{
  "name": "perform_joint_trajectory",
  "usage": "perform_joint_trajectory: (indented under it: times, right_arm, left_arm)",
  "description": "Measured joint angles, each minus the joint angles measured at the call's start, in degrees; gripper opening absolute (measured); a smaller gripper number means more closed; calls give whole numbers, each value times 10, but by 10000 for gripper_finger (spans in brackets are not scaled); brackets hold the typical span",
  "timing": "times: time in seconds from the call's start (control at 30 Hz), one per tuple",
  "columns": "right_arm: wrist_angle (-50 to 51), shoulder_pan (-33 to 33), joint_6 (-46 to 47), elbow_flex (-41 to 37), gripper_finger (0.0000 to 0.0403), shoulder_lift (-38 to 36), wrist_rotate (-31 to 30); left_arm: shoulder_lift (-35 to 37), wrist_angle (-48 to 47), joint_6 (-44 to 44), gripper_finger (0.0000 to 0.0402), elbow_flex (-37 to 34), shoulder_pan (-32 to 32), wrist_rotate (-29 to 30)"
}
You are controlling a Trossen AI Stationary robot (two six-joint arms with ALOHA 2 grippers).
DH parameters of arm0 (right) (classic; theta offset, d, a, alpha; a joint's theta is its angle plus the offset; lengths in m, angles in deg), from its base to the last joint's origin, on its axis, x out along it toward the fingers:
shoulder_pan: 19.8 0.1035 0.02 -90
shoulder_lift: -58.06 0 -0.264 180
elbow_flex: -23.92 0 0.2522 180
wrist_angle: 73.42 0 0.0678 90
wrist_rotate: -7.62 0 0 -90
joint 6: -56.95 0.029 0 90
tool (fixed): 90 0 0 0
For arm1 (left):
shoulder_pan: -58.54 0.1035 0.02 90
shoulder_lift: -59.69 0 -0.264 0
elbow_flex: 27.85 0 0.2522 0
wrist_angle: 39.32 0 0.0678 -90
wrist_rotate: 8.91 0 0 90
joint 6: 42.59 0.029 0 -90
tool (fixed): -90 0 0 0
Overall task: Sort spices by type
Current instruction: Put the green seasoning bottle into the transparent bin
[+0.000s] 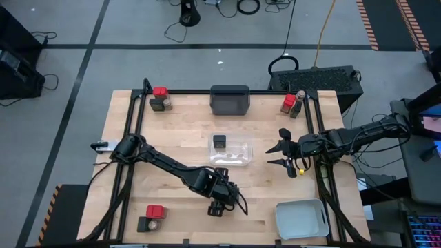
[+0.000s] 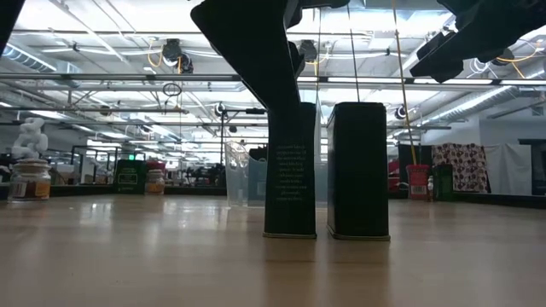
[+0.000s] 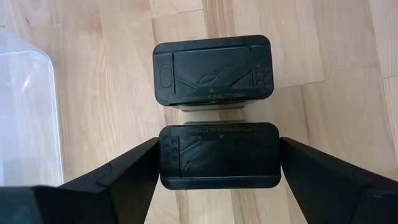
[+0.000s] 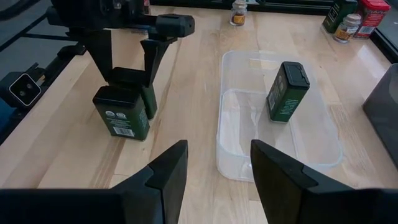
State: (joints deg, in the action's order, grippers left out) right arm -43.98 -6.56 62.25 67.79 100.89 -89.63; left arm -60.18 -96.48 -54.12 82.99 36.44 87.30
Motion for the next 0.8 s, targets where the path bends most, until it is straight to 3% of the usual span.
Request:
perform_joint_trajectory:
  times: [0.27, 0.53, 0.8]
  right_arm:
    - [0, 0, 0, 0, 157, 0, 0]
    - [0, 0, 0, 0, 157, 0, 0]
    - [0, 0, 0, 0, 157, 0, 0]
  left_arm:
    - [0, 0, -1, 286, 0, 0, 0]
    - [0, -2, -1, 288, 1, 3, 0]
    - [1, -78, 6, 288, 50, 13, 0]
